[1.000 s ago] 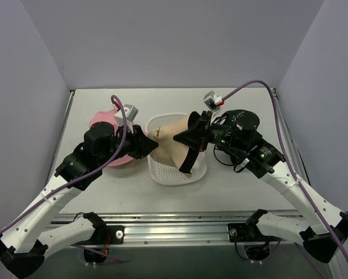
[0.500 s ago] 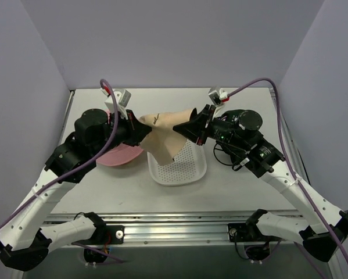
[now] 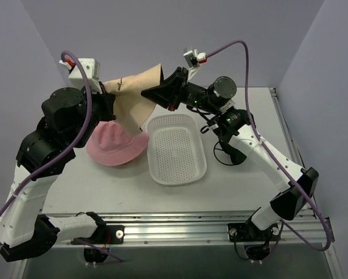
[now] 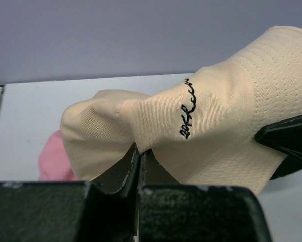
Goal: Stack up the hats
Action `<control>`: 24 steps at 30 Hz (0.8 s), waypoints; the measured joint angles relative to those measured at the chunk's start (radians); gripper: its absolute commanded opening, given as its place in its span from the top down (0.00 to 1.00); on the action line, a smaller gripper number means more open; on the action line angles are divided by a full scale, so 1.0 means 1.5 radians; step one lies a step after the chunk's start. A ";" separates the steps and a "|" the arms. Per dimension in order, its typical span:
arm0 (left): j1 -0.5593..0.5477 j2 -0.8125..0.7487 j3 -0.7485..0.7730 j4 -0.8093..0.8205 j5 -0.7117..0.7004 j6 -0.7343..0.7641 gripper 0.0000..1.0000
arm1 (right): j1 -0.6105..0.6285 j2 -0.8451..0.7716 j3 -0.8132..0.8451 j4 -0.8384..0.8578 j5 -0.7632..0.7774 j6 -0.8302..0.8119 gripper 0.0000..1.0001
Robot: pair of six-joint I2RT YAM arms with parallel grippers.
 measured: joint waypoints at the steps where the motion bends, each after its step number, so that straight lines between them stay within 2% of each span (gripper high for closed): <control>1: 0.000 0.008 0.011 -0.005 -0.026 0.011 0.98 | 0.001 0.023 0.023 0.007 -0.005 0.007 1.00; 10: 0.001 0.031 0.045 0.011 -0.189 0.120 0.98 | 0.017 0.169 0.137 0.122 -0.035 0.063 1.00; 15: 0.011 0.012 -0.004 0.077 -0.241 0.197 0.98 | 0.022 0.243 0.171 0.229 -0.051 0.116 1.00; 19: 0.048 0.005 -0.049 0.101 -0.258 0.227 0.98 | 0.026 0.315 0.197 0.293 -0.058 0.158 1.00; 24: 0.130 0.004 -0.111 0.095 -0.204 0.205 0.98 | 0.027 0.383 0.196 0.359 -0.062 0.210 1.00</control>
